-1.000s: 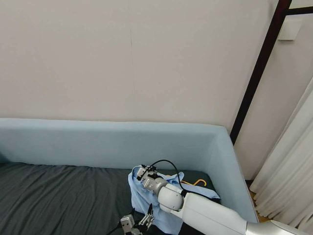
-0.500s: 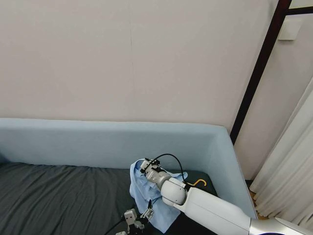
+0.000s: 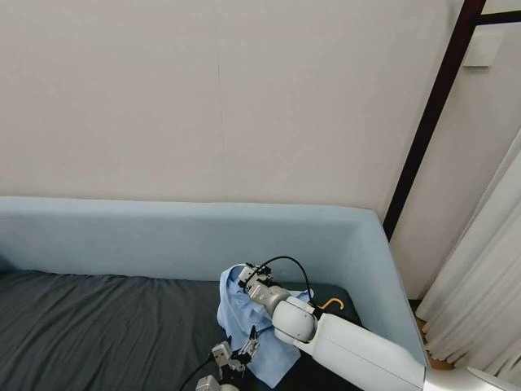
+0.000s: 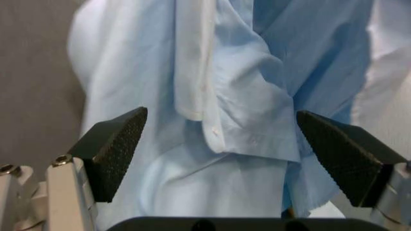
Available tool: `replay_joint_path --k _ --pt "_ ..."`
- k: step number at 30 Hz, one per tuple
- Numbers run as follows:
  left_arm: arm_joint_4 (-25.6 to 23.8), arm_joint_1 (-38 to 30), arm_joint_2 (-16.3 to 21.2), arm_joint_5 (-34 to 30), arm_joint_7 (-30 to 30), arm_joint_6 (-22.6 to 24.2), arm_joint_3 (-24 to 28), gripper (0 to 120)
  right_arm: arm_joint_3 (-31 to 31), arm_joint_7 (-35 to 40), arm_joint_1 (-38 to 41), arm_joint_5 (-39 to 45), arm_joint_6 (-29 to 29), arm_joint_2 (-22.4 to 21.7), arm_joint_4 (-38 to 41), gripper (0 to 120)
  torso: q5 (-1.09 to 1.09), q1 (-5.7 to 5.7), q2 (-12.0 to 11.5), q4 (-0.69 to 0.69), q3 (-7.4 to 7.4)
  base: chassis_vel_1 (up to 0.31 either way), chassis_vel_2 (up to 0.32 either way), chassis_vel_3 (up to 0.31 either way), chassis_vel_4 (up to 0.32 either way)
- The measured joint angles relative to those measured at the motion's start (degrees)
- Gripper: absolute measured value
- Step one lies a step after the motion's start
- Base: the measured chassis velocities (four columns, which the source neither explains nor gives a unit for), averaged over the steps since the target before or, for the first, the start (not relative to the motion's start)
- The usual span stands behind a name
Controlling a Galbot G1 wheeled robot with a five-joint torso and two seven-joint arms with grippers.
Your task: Pick up the clothes from the sofa and hang them on the clothes hanger.
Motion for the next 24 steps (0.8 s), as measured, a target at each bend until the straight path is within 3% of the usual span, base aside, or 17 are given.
replay_joint_path --k 4,8,12,24 --pt "2.6 -1.6 -1.2 -0.4 0.5 -0.3 -0.3 89 0.0 0.1 -0.2 0.0 0.0 -0.7 0.1 0 0.00 0.00 0.0 -0.01 0.00 0.000 0.000 0.000 0.000" --pt "4.0 -2.2 -1.8 -0.3 1.2 -0.6 -0.5 79 0.1 0.2 -0.4 -0.2 0.4 -1.0 0.1 0 0.01 0.00 0.0 0.00 0.00 0.000 0.000 0.000 0.000" --pt "6.3 -3.2 -2.5 0.5 1.9 -1.8 -0.1 59 0.5 0.0 -0.6 -1.0 0.8 -0.7 -0.4 0 0.00 0.00 0.0 0.00 0.00 0.000 0.000 0.000 0.000" --pt "9.3 -5.2 -3.6 1.0 2.0 -3.0 -0.8 19 0.8 0.1 -1.5 -0.8 0.7 -1.4 0.0 0 0.00 0.00 0.0 0.00 0.00 0.000 0.000 0.000 0.000"
